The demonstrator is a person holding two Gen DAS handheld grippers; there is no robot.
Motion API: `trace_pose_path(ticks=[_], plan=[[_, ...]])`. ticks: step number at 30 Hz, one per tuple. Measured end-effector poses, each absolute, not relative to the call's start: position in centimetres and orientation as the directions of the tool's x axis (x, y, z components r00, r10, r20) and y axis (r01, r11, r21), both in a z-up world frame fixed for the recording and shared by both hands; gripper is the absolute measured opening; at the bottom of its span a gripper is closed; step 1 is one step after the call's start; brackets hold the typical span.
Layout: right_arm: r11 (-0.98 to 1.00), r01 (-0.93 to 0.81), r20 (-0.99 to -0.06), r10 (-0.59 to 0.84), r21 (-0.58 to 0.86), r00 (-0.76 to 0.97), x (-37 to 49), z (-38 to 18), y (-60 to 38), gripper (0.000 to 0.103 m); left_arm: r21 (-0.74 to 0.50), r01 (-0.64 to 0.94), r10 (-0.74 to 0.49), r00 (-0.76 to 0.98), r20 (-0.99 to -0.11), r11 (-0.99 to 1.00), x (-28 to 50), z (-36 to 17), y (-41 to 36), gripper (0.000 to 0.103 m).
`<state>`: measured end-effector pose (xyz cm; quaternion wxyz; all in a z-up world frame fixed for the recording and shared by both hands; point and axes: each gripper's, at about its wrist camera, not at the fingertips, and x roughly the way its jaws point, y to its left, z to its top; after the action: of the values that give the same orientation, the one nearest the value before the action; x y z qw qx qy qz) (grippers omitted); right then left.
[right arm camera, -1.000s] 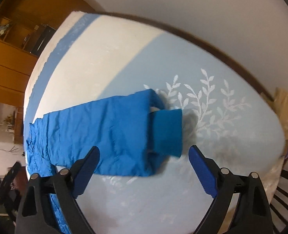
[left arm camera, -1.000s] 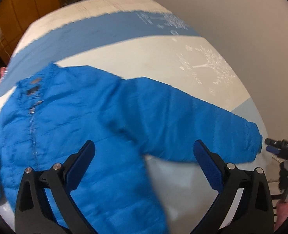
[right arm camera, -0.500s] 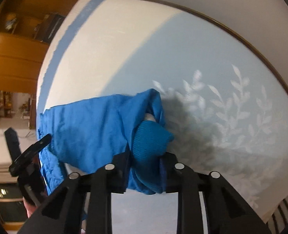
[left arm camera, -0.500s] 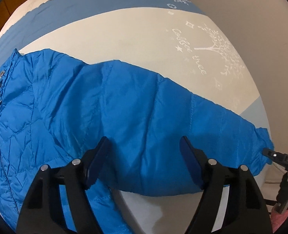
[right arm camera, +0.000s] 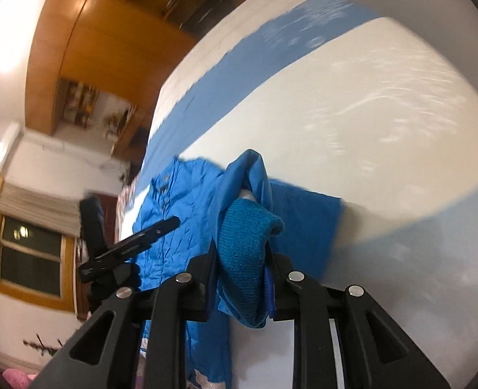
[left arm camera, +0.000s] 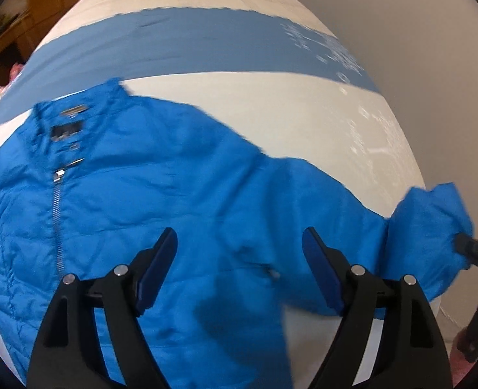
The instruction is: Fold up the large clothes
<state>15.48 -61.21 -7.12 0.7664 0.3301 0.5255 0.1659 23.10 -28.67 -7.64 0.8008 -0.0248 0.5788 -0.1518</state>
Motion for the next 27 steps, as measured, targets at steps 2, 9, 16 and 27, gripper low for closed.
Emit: trace_pose_path(ticks=[2, 9, 16, 27], plan=[[0.745, 0.078, -0.715, 0.599, 0.663, 0.359, 17.4, -7.9, -58.2, 0.023, -0.214, 0.187, -0.262, 0.29, -0.92, 0.959, 23.3, -7.7, -27.0, 0.079], [0.779, 0.041, -0.757, 0.594, 0.626, 0.271, 21.7, -11.1, -51.1, 0.026, -0.229, 0.132, -0.259, 0.289, -0.922, 0.964, 23.6, -8.6, -23.1, 0.08], [0.673, -0.108, -0.64, 0.733, 0.732, 0.229, 21.2, -9.3, -48.2, 0.046, -0.344, 0.116, -0.363, 0.279, -0.889, 0.932, 23.6, -9.3, -21.4, 0.082], [0.8, 0.062, -0.77, 0.549, 0.597, 0.325, 16.9, -10.5, -56.4, 0.046, -0.32, 0.164, -0.351, 0.226, -0.909, 0.933, 23.7, -11.6, -25.5, 0.089]])
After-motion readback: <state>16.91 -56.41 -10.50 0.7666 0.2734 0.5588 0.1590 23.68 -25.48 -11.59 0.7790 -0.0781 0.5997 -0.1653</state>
